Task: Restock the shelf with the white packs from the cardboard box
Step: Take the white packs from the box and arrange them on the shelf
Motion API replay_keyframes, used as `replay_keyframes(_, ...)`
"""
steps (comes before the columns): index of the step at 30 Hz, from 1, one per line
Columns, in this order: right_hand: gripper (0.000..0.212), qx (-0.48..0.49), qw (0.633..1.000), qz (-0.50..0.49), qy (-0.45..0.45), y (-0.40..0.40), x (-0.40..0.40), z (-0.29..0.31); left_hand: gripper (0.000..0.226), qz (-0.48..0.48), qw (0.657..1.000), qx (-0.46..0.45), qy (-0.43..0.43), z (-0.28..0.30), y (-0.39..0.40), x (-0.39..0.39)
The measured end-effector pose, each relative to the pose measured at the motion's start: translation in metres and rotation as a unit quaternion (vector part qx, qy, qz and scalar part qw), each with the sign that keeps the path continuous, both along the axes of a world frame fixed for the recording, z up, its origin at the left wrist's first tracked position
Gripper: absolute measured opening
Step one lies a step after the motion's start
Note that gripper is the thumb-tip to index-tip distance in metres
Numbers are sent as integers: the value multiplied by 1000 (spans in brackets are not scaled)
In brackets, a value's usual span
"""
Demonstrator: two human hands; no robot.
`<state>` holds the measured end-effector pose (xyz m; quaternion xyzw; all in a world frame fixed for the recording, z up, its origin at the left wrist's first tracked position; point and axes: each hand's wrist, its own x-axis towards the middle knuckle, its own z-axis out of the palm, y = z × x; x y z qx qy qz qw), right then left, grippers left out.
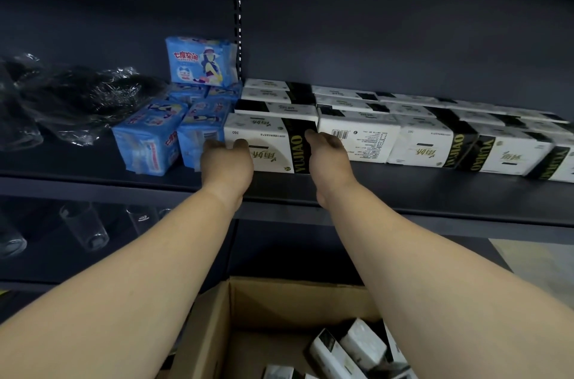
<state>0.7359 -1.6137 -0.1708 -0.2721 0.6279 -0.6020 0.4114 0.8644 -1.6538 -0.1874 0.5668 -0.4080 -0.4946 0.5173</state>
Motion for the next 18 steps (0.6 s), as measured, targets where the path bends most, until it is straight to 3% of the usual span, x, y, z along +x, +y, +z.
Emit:
replay_keyframes(4,54,0,1000,7,-3,11,-3,1,24,-7,1000,-4,11,-2,8,-4)
replay_keyframes(9,50,16,1000,17,-18,36,-17,5,59,-5,1000,-8,-21,-5,23,-16)
replay_keyframes(12,41,5,1000,4,-13,50,-27,0,52,-6,998,-34,-47,-5,38,-34)
replay_keyframes(18,47,-14,1000,0,-8,83,-69,-15,41,-13,996,-65,-61,-5,83,-90)
